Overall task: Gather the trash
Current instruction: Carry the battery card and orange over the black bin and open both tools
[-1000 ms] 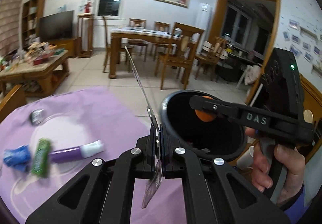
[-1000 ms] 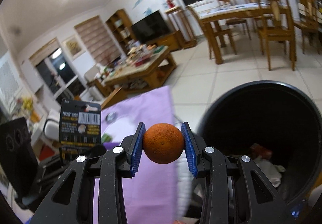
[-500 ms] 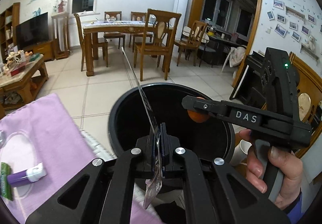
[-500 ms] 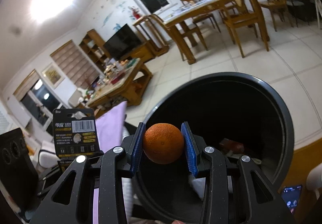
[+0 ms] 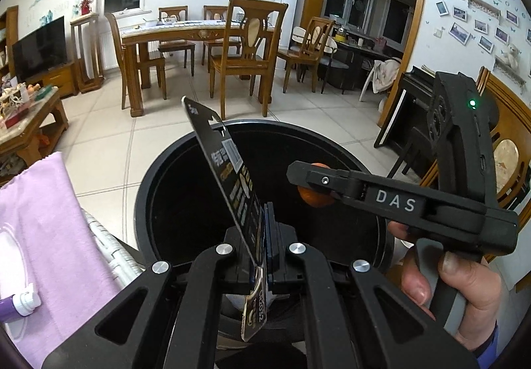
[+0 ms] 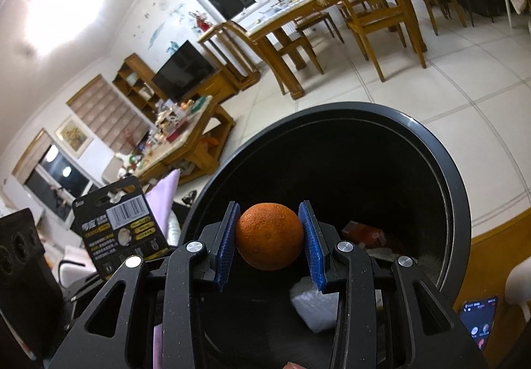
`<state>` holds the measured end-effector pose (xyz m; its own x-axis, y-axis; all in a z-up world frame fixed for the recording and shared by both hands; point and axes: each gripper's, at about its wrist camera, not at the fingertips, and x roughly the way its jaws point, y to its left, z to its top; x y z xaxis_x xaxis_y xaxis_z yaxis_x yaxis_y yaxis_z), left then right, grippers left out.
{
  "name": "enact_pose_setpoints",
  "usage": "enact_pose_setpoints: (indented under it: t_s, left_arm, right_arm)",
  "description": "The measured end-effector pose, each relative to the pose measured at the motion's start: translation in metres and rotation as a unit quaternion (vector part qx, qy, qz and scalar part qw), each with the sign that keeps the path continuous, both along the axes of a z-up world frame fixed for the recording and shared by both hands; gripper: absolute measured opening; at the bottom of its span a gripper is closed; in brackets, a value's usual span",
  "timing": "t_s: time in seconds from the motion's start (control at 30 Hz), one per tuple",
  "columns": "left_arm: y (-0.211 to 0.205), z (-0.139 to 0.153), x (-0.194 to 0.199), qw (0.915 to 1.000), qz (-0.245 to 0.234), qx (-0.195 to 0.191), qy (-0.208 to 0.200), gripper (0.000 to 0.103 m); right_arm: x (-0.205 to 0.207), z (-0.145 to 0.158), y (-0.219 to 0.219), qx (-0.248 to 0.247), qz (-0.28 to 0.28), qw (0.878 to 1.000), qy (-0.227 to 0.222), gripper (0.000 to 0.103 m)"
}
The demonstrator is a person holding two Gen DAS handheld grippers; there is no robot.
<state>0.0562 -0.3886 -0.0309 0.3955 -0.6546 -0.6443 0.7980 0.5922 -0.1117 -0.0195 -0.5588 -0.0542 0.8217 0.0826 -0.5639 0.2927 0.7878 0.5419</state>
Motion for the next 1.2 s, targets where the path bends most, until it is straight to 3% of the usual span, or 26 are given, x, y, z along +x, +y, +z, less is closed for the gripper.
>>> enact_pose_setpoints:
  t_s: [0.7,0.8,1.0,1.03,1.1,1.17,1.2]
  left_arm:
    - [-0.015,-0.009,-0.015,0.9994,-0.027,0.019,0.012,0.008]
    - [-0.015,-0.009,-0.012,0.9993,-0.026,0.024,0.014,0.009]
    - [-0.012,-0.008,-0.013,0.9992,-0.025,0.026,0.014,0.01]
    - [-0.011,-0.007,-0.013,0.9992,-0.024,0.027,0.015,0.015]
    - [-0.008,-0.005,-0.015,0.9993,-0.023,0.025,0.015,0.037]
    - [-0.001,0.003,-0.019,0.9998,-0.017,0.009,0.008,0.076]
    - [0.002,0.008,-0.02,0.9999,-0.013,-0.001,0.001,0.081]
  right_arm:
    - [0.014,-0.011,0.003,0.016,-0.006,1.0,0.015,0.04]
    - [0.014,-0.012,-0.002,0.016,-0.007,1.0,0.015,0.057]
    - [0.018,-0.012,0.001,0.012,-0.007,1.0,0.013,0.058]
    - [0.018,-0.011,0.003,0.01,-0.007,1.0,0.013,0.058]
    - [0.017,-0.01,0.003,0.008,-0.007,1.0,0.012,0.058]
    - [0.015,-0.007,0.005,0.005,-0.007,1.0,0.009,0.058]
    - [0.014,-0.005,0.007,0.001,-0.008,1.0,0.008,0.058]
